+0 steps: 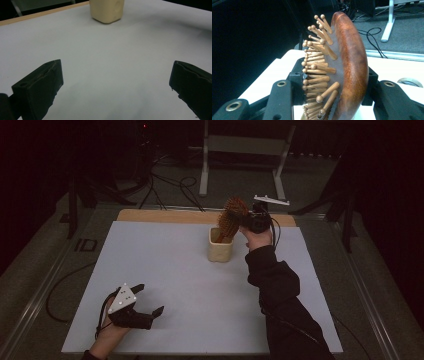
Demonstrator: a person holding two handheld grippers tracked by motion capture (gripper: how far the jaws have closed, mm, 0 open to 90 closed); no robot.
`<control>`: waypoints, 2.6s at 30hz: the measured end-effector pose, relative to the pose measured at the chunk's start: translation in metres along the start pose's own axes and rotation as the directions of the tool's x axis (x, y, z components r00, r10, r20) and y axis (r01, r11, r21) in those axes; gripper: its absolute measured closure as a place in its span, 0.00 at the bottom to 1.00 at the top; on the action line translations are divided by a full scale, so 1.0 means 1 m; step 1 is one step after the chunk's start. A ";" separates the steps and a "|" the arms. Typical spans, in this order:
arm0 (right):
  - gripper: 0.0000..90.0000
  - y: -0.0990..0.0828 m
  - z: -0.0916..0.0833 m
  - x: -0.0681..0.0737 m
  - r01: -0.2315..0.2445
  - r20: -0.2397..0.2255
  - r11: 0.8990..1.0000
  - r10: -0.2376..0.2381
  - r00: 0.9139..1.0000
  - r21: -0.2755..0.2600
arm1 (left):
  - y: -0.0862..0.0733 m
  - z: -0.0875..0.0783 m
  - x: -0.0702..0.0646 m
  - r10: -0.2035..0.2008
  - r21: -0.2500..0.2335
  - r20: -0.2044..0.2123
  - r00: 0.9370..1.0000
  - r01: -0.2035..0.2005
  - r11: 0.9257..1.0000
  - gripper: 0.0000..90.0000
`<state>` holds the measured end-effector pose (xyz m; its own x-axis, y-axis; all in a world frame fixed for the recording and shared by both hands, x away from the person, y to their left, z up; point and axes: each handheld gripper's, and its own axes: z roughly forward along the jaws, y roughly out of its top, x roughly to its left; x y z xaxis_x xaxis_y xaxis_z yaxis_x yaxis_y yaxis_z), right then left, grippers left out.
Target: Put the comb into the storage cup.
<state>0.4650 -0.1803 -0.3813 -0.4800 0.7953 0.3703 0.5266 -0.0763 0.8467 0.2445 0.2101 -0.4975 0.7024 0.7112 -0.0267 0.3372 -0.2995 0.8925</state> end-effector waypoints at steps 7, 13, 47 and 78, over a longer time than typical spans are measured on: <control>0.58 -0.009 0.005 -0.005 -0.012 0.004 1.000 0.012 1.000 0.012 | 0.000 -0.001 0.001 -0.006 -0.002 0.003 1.000 0.006 1.000 0.00; 0.56 -0.009 0.004 -0.010 -0.022 -0.014 1.000 0.022 1.000 0.016 | -0.001 0.001 0.001 -0.008 -0.001 0.006 1.000 0.008 1.000 0.00; 0.11 -0.009 -0.025 -0.029 0.134 -0.005 0.989 -0.134 0.991 0.055 | -0.001 -0.003 0.004 -0.016 -0.008 -0.014 1.000 0.016 1.000 0.00; 0.11 -0.083 -0.087 -0.021 0.271 -0.069 0.956 -0.265 0.962 0.110 | 0.001 -0.005 0.003 -0.008 -0.018 -0.008 1.000 0.008 1.000 0.00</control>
<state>0.3709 -0.2429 -0.4262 -0.6494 0.7437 0.1585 0.4510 0.2089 0.8677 0.2436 0.2147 -0.4943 0.6949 0.7185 -0.0302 0.3311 -0.2824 0.9004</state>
